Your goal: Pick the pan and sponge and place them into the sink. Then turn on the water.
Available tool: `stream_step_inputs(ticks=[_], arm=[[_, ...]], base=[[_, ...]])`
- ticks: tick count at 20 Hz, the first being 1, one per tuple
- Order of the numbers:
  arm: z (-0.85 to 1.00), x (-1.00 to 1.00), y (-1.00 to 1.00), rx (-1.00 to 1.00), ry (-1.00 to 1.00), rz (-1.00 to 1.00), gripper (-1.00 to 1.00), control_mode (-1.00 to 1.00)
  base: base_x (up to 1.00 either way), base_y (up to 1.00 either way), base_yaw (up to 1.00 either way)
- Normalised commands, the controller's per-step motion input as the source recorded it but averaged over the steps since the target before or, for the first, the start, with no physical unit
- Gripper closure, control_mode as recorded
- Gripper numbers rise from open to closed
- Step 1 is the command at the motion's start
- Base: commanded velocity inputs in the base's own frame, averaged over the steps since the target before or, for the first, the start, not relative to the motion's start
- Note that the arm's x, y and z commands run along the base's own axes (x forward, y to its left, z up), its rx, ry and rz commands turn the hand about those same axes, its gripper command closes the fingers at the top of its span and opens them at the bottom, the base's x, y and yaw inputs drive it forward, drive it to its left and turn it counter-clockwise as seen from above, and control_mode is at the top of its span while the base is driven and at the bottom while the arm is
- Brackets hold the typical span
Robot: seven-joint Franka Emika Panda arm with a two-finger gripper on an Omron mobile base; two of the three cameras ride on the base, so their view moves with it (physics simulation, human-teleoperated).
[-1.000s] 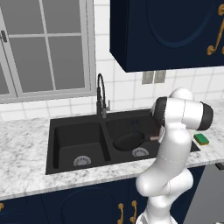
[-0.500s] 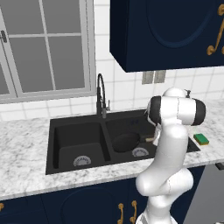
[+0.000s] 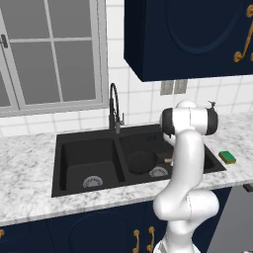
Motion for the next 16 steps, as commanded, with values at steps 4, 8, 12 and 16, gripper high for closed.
stream_step_inputs(ticks=[4,8,12,16], arm=[[-0.89,0.29,0.18,-0.05,0.06,0.0,1.0,-1.0],[-0.82,0.24,0.15,-0.05,0.06,0.0,1.0,-1.0],[-0.71,0.25,0.16,-0.04,0.03,0.0,1.0,-1.0],[-0.22,0.28,0.23,0.0,-0.01,0.0,-1.0,-1.0]], base=[[0.0,0.0,0.0],[0.0,0.0,0.0],[0.0,0.0,0.0],[0.0,0.0,0.0]])
